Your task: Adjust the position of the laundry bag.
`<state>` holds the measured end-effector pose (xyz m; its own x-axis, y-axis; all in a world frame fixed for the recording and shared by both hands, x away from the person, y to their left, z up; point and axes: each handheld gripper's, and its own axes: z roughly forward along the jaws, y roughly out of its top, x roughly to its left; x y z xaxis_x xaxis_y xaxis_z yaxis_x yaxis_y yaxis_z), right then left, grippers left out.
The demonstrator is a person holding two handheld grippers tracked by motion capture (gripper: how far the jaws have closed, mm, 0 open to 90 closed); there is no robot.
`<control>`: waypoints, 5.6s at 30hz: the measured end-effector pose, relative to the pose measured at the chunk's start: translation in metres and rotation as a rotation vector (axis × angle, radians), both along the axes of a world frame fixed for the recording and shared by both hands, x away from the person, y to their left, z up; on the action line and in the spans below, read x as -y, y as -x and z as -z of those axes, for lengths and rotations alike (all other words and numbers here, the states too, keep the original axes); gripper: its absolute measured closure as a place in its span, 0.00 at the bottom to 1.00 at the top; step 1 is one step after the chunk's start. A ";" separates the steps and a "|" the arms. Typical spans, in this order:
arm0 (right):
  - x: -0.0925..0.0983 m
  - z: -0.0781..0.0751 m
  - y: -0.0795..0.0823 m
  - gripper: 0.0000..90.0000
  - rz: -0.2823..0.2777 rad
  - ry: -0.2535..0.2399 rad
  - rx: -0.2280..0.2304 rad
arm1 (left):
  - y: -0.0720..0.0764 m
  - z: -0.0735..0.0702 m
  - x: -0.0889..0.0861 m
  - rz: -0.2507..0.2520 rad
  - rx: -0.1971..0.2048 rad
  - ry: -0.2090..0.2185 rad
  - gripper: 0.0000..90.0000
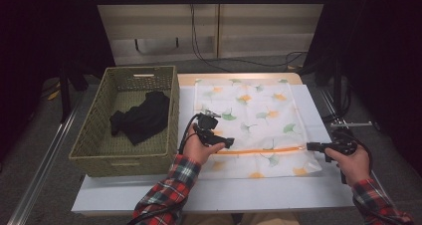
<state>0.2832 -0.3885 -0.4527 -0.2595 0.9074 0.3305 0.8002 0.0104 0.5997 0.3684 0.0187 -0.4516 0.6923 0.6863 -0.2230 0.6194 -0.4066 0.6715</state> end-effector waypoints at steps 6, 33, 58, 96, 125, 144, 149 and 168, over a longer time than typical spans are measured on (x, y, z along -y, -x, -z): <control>0.000 -0.003 0.000 0.96 -0.002 -0.052 0.001 | 0.001 0.000 0.002 0.011 0.000 -0.001 0.03; -0.007 -0.016 -0.008 0.96 -0.054 -0.159 0.021 | 0.006 0.001 0.035 0.132 -0.069 0.074 0.05; -0.013 -0.018 -0.015 0.96 -0.085 -0.168 0.040 | 0.009 -0.006 0.080 0.283 -0.046 0.110 0.31; -0.023 -0.021 -0.018 0.96 -0.110 -0.188 0.056 | 0.015 -0.012 0.134 0.353 -0.078 0.141 0.70; -0.029 -0.021 -0.019 0.96 -0.109 -0.196 0.055 | 0.019 -0.011 0.155 0.358 -0.078 0.120 0.92; -0.032 -0.022 -0.017 0.96 -0.105 -0.221 0.052 | 0.020 -0.012 0.162 0.296 -0.101 0.114 0.99; -0.033 -0.022 -0.017 0.96 -0.107 -0.214 0.053 | 0.020 -0.012 0.163 0.278 -0.108 0.117 0.99; -0.030 -0.025 -0.013 0.97 -0.084 -0.200 0.046 | 0.020 -0.021 0.148 0.233 -0.189 0.094 1.00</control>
<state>0.2967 -0.3590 -0.4279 -0.3507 0.7992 0.4881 0.7731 -0.0470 0.6325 0.3481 -0.1296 -0.4301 0.7687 0.4844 -0.4178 0.6344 -0.4939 0.5947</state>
